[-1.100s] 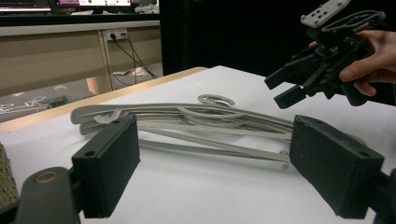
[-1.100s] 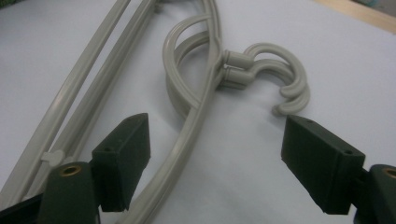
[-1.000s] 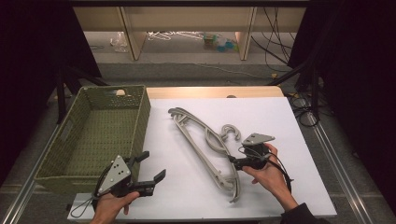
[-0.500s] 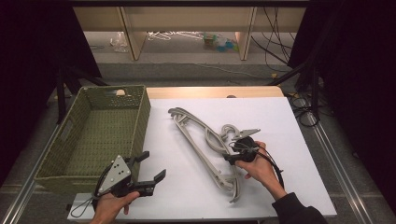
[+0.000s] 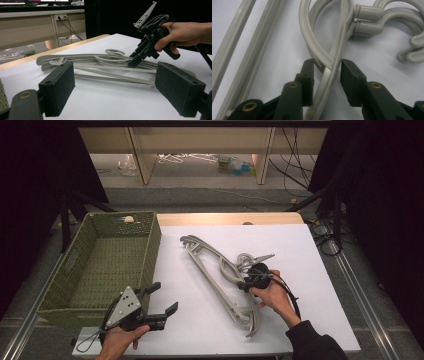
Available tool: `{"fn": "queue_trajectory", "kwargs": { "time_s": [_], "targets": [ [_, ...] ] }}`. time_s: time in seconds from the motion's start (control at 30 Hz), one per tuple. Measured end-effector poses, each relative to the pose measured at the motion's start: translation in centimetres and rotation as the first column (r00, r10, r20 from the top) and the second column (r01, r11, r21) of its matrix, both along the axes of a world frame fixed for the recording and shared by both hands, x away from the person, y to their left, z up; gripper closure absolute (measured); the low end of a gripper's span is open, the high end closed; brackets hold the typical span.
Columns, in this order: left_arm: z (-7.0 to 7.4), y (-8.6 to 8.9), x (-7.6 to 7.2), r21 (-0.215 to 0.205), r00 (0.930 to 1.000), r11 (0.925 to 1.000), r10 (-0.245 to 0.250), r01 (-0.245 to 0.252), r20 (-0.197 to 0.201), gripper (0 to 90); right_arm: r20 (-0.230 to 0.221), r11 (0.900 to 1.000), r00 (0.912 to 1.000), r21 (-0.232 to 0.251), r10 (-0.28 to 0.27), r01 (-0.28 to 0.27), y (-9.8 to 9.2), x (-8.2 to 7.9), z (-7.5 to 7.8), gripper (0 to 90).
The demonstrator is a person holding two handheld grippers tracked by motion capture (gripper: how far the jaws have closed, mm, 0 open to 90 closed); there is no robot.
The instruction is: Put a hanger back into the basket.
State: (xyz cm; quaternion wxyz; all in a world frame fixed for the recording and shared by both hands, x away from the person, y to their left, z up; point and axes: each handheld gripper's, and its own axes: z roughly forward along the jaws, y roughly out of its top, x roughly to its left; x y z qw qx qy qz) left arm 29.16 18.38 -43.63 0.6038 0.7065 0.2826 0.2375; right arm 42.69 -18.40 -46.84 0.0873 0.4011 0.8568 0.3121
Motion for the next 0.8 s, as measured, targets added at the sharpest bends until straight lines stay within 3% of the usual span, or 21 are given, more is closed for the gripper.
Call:
{"fn": "queue_trajectory", "kwargs": {
  "time_s": [0.1, 0.13, 0.2, 0.27, 0.4, 0.47, 0.53, 0.57, 0.63, 0.8],
  "targets": [
    [0.0, 0.0, 0.0, 0.002, 1.0000, 1.0000, -0.001, 0.001, 0.001, 16.1, -0.001, 1.000, 1.0000, 0.006, -0.006, 0.006, 0.0, 0.0, 0.1, 67.5],
    [0.0, 0.0, 0.0, 0.001, 1.0000, 1.0000, -0.001, 0.001, 0.000, 16.1, -0.024, 1.000, 0.9996, 0.004, -0.013, 0.013, -0.1, -0.1, 0.3, 69.3],
    [0.0, 0.0, 0.0, 0.002, 1.0000, 1.0000, -0.001, 0.001, 0.001, 16.1, 0.000, 1.000, 0.9999, 0.010, -0.013, 0.013, -0.1, -0.1, 0.5, 71.9],
    [0.0, 0.0, 0.0, 0.001, 1.0000, 1.0000, -0.001, 0.001, -0.002, 16.1, -0.014, 1.000, 0.9996, 0.005, -0.025, 0.026, 0.0, -0.2, 0.6, 72.6],
    [0.0, 0.0, 0.0, 0.003, 1.0000, 1.0000, -0.001, 0.001, -0.003, 16.1, 0.009, 1.000, 0.9996, 0.010, -0.027, 0.026, 0.0, -0.1, 0.5, 73.5],
    [0.0, 0.0, 0.0, 0.001, 1.0000, 1.0000, 0.000, 0.000, -0.002, 16.2, -0.005, 1.000, 0.9995, -0.004, -0.031, 0.031, 0.0, -0.3, 0.7, 73.7],
    [0.0, 0.0, 0.0, 0.001, 1.0000, 1.0000, 0.000, 0.000, -0.002, 16.1, 0.019, 0.999, 0.9991, -0.003, -0.038, 0.038, 0.1, -0.3, 0.8, 74.0],
    [0.0, 0.0, 0.0, 0.002, 1.0000, 1.0000, 0.000, 0.000, -0.002, 16.1, 0.007, 0.999, 0.9988, 0.004, -0.049, 0.049, 0.2, -0.5, 1.0, 74.2],
    [0.0, 0.0, 0.0, 0.003, 1.0000, 1.0000, 0.000, 0.000, 0.000, 16.1, 0.021, 0.998, 0.9982, 0.005, -0.057, 0.057, 0.2, -0.6, 1.5, 74.6],
    [0.0, 0.1, 0.0, -0.001, 1.0000, 1.0000, 0.003, -0.003, -0.003, 16.1, 0.121, 0.999, 0.9918, 0.033, -0.040, 0.036, 0.1, -0.8, 2.6, 81.3]
  ]
}}
